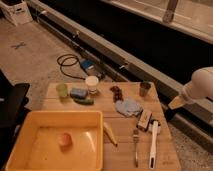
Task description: Place eraser in paper cup
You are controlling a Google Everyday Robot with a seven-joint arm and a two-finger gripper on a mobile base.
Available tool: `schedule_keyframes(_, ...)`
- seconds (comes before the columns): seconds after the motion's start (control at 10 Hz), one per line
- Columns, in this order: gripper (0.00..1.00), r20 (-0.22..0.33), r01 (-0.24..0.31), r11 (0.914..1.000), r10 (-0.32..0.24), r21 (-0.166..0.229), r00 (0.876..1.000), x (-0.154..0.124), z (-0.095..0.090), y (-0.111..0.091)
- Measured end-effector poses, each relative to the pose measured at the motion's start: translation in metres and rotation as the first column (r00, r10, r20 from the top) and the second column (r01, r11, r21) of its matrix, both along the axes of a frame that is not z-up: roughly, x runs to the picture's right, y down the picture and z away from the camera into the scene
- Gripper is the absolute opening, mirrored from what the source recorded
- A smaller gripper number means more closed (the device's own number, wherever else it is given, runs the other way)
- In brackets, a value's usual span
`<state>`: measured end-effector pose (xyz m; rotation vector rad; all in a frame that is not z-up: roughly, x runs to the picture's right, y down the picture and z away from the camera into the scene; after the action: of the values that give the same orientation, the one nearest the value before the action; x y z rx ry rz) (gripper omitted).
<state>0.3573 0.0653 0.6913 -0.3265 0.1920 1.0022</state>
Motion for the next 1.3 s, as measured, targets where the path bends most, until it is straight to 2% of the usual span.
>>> schedule_keyframes(0.3,0.63,0.092,0.034,0.9992,-0.032,-0.02,0.995,-0.056,0.008,0.0)
schedule_keyframes(0.6,0.63,0.171,0.091,0.9941,-0.08,-0.059,0.982,-0.099,0.021,0.012)
schedule_keyframes(0.8,0.63,0.206,0.127,0.9881,-0.108,-0.086,0.973,-0.113,0.026,0.02)
schedule_keyframes(1.3,0.63,0.2,0.135,0.9868,-0.114,-0.09,0.973,-0.111,0.026,0.021)
